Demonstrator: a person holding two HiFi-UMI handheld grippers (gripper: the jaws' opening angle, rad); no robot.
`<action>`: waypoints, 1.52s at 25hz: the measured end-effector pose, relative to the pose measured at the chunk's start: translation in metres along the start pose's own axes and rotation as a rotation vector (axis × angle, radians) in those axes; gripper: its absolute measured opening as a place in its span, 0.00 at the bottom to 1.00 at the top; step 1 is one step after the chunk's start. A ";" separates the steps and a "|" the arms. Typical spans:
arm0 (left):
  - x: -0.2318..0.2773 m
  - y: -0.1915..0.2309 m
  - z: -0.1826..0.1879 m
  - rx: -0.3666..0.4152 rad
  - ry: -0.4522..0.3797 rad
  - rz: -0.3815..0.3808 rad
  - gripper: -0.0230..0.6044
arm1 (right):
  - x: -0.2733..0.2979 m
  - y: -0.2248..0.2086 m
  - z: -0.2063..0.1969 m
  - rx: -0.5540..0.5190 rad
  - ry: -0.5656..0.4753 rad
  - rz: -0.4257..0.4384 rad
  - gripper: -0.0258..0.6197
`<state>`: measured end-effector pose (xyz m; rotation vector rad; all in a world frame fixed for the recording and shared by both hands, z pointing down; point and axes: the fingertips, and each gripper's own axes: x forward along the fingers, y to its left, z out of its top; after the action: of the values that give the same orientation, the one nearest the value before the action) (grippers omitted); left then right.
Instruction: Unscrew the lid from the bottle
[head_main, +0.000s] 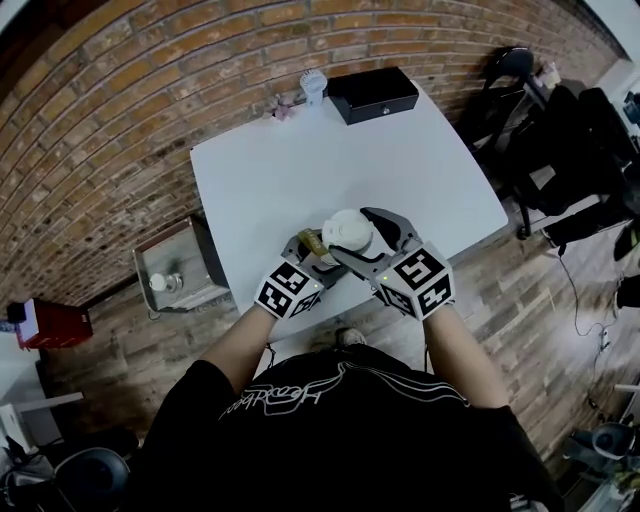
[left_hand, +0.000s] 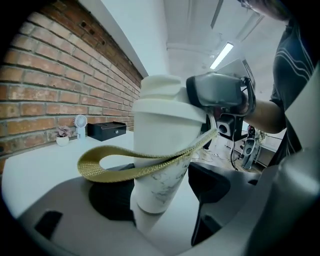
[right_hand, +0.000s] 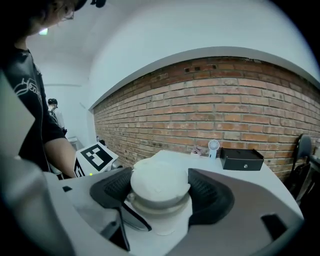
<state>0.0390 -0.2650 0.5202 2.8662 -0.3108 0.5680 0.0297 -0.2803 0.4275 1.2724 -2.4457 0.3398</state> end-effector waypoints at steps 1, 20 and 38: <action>0.001 0.000 0.000 -0.001 0.000 0.000 0.60 | -0.001 0.000 0.000 0.001 0.000 -0.001 0.57; -0.019 0.005 0.003 -0.054 0.052 0.028 0.61 | -0.018 -0.009 0.032 0.030 -0.044 0.018 0.57; -0.171 -0.053 0.122 -0.041 -0.216 0.321 0.12 | -0.140 0.020 0.131 -0.058 -0.325 0.098 0.57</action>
<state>-0.0599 -0.2147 0.3342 2.8575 -0.8176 0.2954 0.0599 -0.2146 0.2492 1.2696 -2.7729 0.0899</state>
